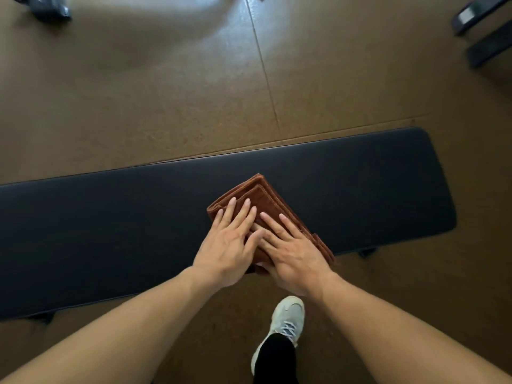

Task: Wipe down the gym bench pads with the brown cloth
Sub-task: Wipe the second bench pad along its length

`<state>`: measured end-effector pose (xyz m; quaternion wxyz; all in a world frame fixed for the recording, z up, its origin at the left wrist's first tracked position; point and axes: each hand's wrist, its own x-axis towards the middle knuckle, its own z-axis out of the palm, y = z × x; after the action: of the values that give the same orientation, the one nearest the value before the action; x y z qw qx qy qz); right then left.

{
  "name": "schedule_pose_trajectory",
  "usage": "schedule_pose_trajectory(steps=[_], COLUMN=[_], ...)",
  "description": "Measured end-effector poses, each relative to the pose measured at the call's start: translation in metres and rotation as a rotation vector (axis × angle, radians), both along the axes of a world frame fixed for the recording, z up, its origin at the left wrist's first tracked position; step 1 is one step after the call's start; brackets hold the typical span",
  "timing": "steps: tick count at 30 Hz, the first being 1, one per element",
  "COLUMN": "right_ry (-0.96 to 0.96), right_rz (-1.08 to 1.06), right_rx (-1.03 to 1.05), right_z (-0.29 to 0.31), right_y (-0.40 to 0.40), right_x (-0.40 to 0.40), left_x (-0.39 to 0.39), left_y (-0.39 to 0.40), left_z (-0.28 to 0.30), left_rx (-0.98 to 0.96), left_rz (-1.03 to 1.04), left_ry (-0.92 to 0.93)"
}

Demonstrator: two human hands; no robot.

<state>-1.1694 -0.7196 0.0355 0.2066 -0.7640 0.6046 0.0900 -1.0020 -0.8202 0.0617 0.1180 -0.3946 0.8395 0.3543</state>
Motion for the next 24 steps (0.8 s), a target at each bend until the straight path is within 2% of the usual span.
schedule_pose_trajectory(steps=[6, 10, 13, 18, 24], right_ry=[0.108, 0.078, 0.014, -0.051, -0.152], right_rz=[-0.227, -0.353, -0.348, -0.206, -0.096], right_rx=[0.033, 0.052, 0.059, 0.071, 0.073], right_z=[0.01, 0.012, 0.013, 0.014, 0.011], right_y=[0.057, 0.068, 0.067, 0.055, 0.013], right_x=[-0.13, -0.133, -0.107, -0.043, 0.072], left_x=[-0.139, -0.16, -0.128, -0.046, 0.085], left_y=[0.019, 0.038, 0.046, 0.053, 0.038], left_z=[-0.005, -0.004, 0.005, 0.007, -0.001], left_rx=[0.077, -0.002, -0.044, -0.158, -0.254], left_rz=[-0.261, -0.274, -0.198, -0.161, -0.053], left_ry=[0.014, -0.05, -0.065, -0.174, -0.293])
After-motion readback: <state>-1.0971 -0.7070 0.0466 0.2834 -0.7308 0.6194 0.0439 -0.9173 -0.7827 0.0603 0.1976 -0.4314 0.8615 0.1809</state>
